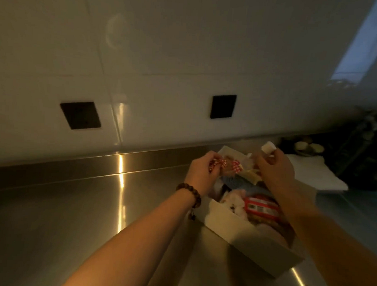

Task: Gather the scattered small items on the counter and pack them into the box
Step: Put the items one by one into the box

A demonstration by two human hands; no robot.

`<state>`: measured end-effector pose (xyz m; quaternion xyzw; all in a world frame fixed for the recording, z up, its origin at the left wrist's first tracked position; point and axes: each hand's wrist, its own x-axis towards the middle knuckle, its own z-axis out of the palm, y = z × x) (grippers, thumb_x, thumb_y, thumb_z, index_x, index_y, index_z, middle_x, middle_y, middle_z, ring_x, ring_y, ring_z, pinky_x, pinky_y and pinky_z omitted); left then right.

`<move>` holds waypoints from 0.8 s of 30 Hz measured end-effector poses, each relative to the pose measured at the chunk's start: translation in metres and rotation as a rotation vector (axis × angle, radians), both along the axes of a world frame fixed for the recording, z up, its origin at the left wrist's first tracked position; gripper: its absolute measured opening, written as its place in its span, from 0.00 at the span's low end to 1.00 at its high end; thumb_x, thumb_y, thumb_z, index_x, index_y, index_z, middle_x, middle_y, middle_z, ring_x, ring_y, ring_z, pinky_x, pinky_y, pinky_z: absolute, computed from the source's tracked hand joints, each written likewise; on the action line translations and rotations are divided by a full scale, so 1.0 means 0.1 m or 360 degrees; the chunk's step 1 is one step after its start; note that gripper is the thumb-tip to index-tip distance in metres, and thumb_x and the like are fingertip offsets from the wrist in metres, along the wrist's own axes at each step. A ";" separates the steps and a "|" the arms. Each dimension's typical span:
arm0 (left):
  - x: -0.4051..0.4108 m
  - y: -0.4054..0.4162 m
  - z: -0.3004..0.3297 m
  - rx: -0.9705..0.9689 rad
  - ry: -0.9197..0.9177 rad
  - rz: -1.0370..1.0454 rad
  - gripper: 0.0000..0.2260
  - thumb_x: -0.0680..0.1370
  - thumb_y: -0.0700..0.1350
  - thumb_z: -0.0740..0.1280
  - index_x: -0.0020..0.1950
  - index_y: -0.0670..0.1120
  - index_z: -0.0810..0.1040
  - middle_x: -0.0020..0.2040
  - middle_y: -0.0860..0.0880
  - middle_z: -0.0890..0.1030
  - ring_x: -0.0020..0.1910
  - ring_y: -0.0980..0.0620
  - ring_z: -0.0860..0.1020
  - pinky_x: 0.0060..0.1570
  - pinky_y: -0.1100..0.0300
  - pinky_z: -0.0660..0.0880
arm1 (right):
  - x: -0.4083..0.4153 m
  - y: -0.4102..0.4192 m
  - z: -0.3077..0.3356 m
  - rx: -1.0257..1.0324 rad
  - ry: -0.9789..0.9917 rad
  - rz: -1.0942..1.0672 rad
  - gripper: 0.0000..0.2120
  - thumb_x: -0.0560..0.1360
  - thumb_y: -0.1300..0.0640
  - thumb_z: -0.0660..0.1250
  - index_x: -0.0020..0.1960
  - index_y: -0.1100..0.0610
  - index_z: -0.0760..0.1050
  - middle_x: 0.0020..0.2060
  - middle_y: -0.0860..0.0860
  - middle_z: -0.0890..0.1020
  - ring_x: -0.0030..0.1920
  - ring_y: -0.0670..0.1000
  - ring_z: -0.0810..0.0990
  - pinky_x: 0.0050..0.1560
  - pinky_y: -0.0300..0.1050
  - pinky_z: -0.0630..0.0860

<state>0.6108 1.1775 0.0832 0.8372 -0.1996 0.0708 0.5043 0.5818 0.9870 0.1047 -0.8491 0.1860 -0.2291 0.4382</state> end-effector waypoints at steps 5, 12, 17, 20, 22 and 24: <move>0.02 -0.38 -0.15 0.0478 0.0254 -0.0341 0.16 0.76 0.38 0.60 0.59 0.50 0.79 0.50 0.46 0.82 0.43 0.51 0.77 0.42 0.64 0.72 | -0.50 -0.42 -0.05 0.0012 0.0061 0.0086 0.19 0.67 0.33 0.63 0.47 0.47 0.71 0.40 0.44 0.77 0.44 0.50 0.77 0.46 0.48 0.72; 0.12 -0.41 -0.03 0.1079 0.0569 -0.0700 0.10 0.74 0.53 0.63 0.42 0.53 0.82 0.34 0.56 0.79 0.34 0.56 0.77 0.33 0.62 0.74 | -0.77 -0.45 -0.09 0.0196 0.0268 0.0441 0.10 0.73 0.47 0.69 0.51 0.51 0.77 0.44 0.50 0.84 0.45 0.48 0.83 0.47 0.49 0.81; 0.04 -0.25 -0.05 0.1392 0.0512 -0.0760 0.13 0.73 0.57 0.62 0.34 0.52 0.76 0.33 0.55 0.75 0.33 0.55 0.74 0.32 0.60 0.68 | -0.58 -0.22 -0.10 0.0173 0.0253 0.0525 0.10 0.75 0.52 0.69 0.52 0.57 0.78 0.41 0.50 0.83 0.42 0.43 0.83 0.46 0.40 0.80; 0.05 -0.06 -0.07 0.1087 -0.0034 -0.0427 0.10 0.74 0.53 0.62 0.48 0.51 0.80 0.45 0.51 0.81 0.46 0.51 0.77 0.45 0.55 0.74 | -0.24 -0.04 -0.13 0.0194 0.0215 0.0511 0.13 0.73 0.51 0.71 0.53 0.56 0.74 0.46 0.52 0.81 0.48 0.51 0.80 0.50 0.49 0.77; 0.13 0.08 -0.10 0.1009 -0.0337 -0.0120 0.16 0.73 0.53 0.63 0.60 0.50 0.76 0.59 0.49 0.76 0.59 0.49 0.71 0.58 0.54 0.68 | 0.05 0.08 -0.18 0.0104 0.0207 0.0439 0.14 0.73 0.50 0.70 0.54 0.57 0.74 0.47 0.52 0.79 0.47 0.51 0.77 0.46 0.46 0.74; 0.19 0.17 -0.16 0.1088 -0.0216 0.0031 0.27 0.73 0.55 0.64 0.71 0.49 0.66 0.70 0.48 0.67 0.68 0.48 0.64 0.66 0.51 0.62 | 0.33 0.17 -0.22 -0.0081 0.0193 0.0348 0.12 0.75 0.49 0.66 0.54 0.56 0.74 0.46 0.52 0.78 0.45 0.49 0.74 0.42 0.43 0.68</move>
